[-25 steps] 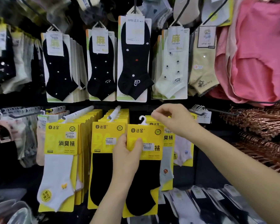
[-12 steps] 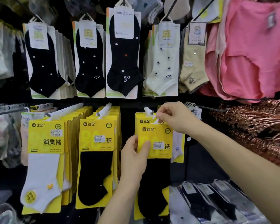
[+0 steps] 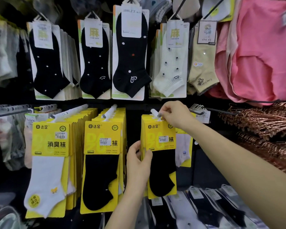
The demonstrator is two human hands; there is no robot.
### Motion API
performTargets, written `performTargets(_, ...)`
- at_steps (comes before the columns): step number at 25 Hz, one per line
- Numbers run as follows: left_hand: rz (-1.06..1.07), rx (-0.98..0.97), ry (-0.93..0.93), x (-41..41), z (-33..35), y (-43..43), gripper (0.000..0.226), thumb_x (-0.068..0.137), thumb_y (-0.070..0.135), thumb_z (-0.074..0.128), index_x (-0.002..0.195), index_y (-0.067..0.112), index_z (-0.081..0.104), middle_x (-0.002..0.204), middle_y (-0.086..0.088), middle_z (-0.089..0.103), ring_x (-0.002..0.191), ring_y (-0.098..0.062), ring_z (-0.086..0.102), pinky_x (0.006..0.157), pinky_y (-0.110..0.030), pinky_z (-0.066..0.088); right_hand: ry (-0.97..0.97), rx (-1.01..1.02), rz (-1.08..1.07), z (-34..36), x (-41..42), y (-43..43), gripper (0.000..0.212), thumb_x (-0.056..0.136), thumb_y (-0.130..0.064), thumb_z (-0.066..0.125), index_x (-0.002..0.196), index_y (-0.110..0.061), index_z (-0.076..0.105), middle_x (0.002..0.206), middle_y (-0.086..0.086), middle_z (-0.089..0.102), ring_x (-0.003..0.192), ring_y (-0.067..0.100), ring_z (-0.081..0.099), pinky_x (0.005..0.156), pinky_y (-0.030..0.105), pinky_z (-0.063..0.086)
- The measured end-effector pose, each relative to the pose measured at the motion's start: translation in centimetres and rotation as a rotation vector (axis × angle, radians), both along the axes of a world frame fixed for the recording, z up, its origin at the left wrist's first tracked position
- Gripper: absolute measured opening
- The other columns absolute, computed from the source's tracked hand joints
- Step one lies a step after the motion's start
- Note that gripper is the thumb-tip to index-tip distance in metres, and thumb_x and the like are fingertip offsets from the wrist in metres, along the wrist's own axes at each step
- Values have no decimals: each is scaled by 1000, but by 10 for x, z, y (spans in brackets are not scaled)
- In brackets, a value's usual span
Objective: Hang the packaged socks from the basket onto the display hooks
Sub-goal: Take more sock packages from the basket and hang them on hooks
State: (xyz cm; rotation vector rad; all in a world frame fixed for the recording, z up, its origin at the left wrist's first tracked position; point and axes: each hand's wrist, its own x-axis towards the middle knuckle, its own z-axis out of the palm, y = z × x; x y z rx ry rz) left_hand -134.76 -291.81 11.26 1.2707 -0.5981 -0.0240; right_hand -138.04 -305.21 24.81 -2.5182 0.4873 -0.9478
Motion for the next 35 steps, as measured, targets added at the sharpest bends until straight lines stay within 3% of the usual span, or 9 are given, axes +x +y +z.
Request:
performTargets(6,35,116,-1,9,-15,-4,47,90,15,56,135,19,43,118,13,50,110,-4,47,91,-23,40,-82,23,27,-9,8,-5,16,90,-20,56,75,-22,61,66,-11,55,58,2,48,48,18,34)
performTargets(12,77,282,-96,5,-43,2,50,91,19,56,137,19,37,134,8,39,122,-3,37,107,-33,36,-311,149,136,-61,-44,-6,10,89,-18,59,84,-27,59,78,-16,57,71,-3,51,61,4,39)
performTargets(17,73,457,-160,-19,-104,29,44,92,23,55,132,25,38,125,16,38,115,4,35,88,-12,35,-18,373,179,-186,-100,8,23,87,-14,63,70,-29,59,74,-7,63,68,6,56,64,15,44)
performTargets(20,-38,667,-42,-50,-171,53,43,93,19,52,134,18,37,125,10,40,115,-4,40,93,-17,36,188,547,202,-264,-132,17,26,87,-8,63,67,-25,59,67,-8,59,59,-2,51,57,7,39)
performTargets(23,-128,806,150,-85,-240,73,39,92,4,53,129,3,41,118,-7,47,97,-12,49,76,-12,39,454,636,205,-337,-168,19,22,85,-9,65,67,-21,61,66,-7,59,60,-4,56,60,12,42)
performTargets(26,-175,975,254,-114,-295,75,37,88,3,57,124,-2,48,118,-15,56,102,-22,56,81,-17,39,691,621,70,-399,-200,14,6,82,-17,70,86,-14,66,87,1,68,90,17,65,74,18,48)
performTargets(28,-240,1046,261,-127,-319,68,39,89,7,58,125,-1,49,122,-14,57,112,-25,56,87,-21,40,853,565,-35,-431,-215,15,37,81,-26,71,113,-11,59,114,8,63,109,22,59,86,26,44)
performTargets(31,-328,1101,235,-136,-342,52,41,90,12,57,129,6,49,110,-7,60,101,-20,57,84,-27,44,906,606,-87,-460,-223,23,75,80,-34,72,139,-9,34,139,9,47,125,25,47,94,27,39)
performTargets(35,-345,1175,287,-140,-360,32,39,87,16,61,125,12,51,120,-7,62,110,-24,58,88,-29,45,868,694,-92,-480,-222,25,84,81,-27,70,146,-13,19,140,7,47,123,25,49,91,27,41)
